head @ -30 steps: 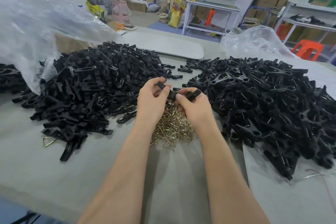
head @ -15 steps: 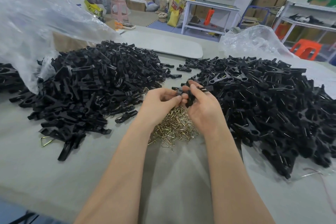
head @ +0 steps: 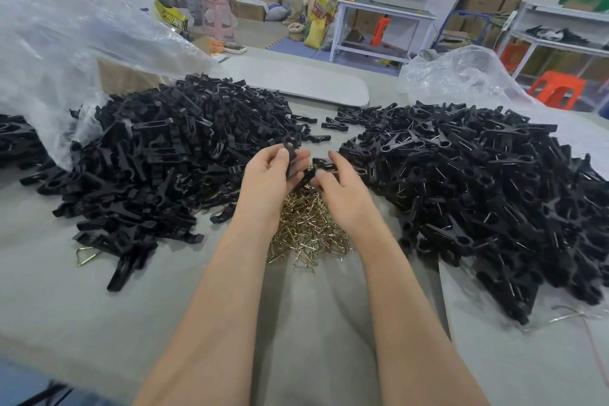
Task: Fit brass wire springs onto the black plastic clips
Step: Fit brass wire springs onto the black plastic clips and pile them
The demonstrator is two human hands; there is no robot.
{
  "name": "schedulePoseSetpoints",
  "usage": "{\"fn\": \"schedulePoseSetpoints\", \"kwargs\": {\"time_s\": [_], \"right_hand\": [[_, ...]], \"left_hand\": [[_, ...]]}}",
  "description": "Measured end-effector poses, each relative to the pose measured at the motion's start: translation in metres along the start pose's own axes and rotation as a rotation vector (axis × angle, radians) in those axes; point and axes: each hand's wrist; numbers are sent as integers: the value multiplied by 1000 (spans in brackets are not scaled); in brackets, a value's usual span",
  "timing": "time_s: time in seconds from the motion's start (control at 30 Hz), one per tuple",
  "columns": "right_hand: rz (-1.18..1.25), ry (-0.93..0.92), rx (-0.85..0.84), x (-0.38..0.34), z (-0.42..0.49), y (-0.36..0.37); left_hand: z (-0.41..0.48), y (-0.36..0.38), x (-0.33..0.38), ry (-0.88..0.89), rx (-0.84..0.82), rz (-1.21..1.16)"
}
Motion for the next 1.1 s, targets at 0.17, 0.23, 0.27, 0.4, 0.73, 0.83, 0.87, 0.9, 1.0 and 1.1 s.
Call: {"fn": "schedulePoseSetpoints", "kwargs": {"time_s": [0.17,0.23,0.27,0.4,0.73,0.83,0.87,0.9,1.0,1.1], "right_hand": [[63,-6,27,-3,-2,-6],[184,-40,168,-4,-1,-9],[256,-61,223,-5,-1,-10],[551,-103,336,-6,-4,-16],[916,61,424,-7,-2,-10],[481,-69,368,-6,-2,-4],[357,-118,334,-7,-3,-3],[268,-150,305,-7,-3,-4],[90,-179,231,-6,-3,-8],[0,-195,211,-5,-4,-8]], "left_hand": [[2,-2,-3,50,27,113],[1,-1,-3,21,-10,77],[0,0,-3,8,-35,73],[-3,2,-5,-36,-143,165],[-5,7,-8,-6,-267,202],[-2,6,-8,23,-194,165],[-2,6,-9,37,-176,183],[-1,5,-10,56,-158,212],[0,3,-10,111,-139,289],[1,1,-10,144,-134,312]]}}
Point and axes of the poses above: each hand's wrist, its own z-axis towards the middle knuckle, its own y-axis out of the palm, x = y × z, and after that the axes turned 7 degrees about -y, right-handed
